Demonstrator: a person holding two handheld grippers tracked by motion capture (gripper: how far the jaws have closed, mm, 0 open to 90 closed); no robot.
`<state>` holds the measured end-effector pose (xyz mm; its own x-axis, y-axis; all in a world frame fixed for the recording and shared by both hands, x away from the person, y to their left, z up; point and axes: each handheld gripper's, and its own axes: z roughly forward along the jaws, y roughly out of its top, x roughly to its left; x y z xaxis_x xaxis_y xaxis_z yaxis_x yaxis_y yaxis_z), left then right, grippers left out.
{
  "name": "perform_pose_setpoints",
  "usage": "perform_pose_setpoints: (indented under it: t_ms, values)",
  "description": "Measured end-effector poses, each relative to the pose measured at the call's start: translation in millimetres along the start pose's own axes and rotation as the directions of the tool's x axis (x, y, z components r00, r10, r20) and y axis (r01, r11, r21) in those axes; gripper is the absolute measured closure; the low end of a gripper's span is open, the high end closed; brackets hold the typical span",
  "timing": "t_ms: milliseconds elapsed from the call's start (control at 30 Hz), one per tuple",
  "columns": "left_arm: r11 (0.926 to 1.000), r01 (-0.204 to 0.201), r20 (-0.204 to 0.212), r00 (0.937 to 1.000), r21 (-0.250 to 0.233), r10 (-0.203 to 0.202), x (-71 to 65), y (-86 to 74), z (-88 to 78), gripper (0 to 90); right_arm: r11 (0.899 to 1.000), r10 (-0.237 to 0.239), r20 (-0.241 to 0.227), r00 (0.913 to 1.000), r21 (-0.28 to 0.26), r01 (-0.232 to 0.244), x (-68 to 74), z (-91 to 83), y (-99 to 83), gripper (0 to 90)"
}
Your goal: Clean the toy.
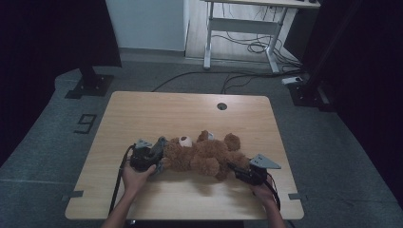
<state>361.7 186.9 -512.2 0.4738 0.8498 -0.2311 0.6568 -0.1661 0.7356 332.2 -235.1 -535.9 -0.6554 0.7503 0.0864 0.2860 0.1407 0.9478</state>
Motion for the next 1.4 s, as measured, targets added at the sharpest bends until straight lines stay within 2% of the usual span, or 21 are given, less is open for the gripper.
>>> perform_pose_setpoints:
  t_ms: [133,200,267,367,533,600,667,767,833,900,1000,1133,1233,1300,1400]
  values:
    - [0.9988,0.013,0.05,0.9987,-0.047,-0.011,0.7,1.0,-15.7,75.2,1.0,0.003,0.007,1.0,-0.002,-0.003,0.4,-0.4,0.0,44.9]
    - [0.9964,0.023,0.056,0.9982,-0.082,-0.018,0.0,3.1,-23.1,75.2,1.0,0.005,0.001,1.0,0.0,-0.005,0.1,-0.8,0.0,44.6]
    - [0.9906,0.032,0.057,0.998,-0.133,-0.025,-0.6,8.8,-31.6,75.1,1.0,0.005,-0.003,1.0,0.002,-0.005,-0.1,-1.7,0.2,44.4]
    - [0.986,0.033,0.063,0.9978,-0.163,-0.023,-2.4,22.3,-38.0,74.6,1.0,0.006,-0.003,1.0,0.0,-0.006,0.5,-1.9,0.2,44.1]
    - [0.9826,0.027,0.084,0.9964,-0.184,-0.012,-12.8,47.3,-34.9,74.3,1.0,0.005,-0.004,1.0,0.001,-0.005,0.7,-1.9,0.2,44.1]
    - [0.9837,0.022,0.106,0.9943,-0.179,-0.003,-21.7,55.0,-26.8,74.3,1.0,0.005,-0.004,1.0,0.002,-0.005,0.7,-2.0,0.2,44.1]
    - [0.9882,0.007,0.122,0.9925,-0.153,0.012,-31.7,58.4,-16.4,74.3,1.0,0.003,-0.005,1.0,0.002,-0.003,0.8,-2.3,0.2,44.0]
    - [0.993,-0.038,0.129,0.9903,-0.112,0.052,-48.1,55.0,0.8,74.3,1.0,-0.001,-0.002,1.0,0.002,0.001,1.3,-3.5,0.8,42.2]
    - [0.9883,-0.082,0.079,0.9926,-0.129,0.093,-57.7,48.3,6.5,74.2,1.0,-0.01,-0.001,0.9999,-0.002,0.01,1.4,-5.9,2.5,38.9]
    - [0.9827,-0.122,0.047,0.9904,-0.139,0.13,-62.7,43.4,5.4,74.3,1.0,-0.005,-0.021,0.9998,-0.003,0.005,0.1,-11.0,6.6,35.9]
    - [0.9764,-0.162,0.032,0.9853,-0.144,0.168,-66.3,34.9,1.9,74.5,1.0,0.008,-0.048,0.9988,-0.014,-0.008,-1.2,-20.8,16.4,31.1]
    - [0.9745,-0.158,0.047,0.9849,-0.16,0.167,-66.7,25.5,-2.2,74.7,0.998,0.033,-0.059,0.9977,-0.06,-0.036,-1.6,-31.0,35.5,26.5]
    - [0.9741,-0.15,0.063,0.9847,-0.17,0.162,-65.9,20.0,-5.0,74.7,0.998,0.031,-0.062,0.9976,-0.049,-0.034,0.6,-27.0,52.4,24.3]
    - [0.9749,-0.138,0.081,0.9847,-0.174,0.154,-64.7,16.4,-7.5,74.7,0.999,0.038,-0.081,0.996,-0.004,-0.039,2.6,-17.0,61.5,21.3]
    - [0.9757,-0.13,0.098,0.984,-0.176,0.148,-63.3,11.4,-11.2,74.7,0.994,0.029,-0.105,0.9941,0.111,-0.018,6.5,7.2,63.4,16.5]
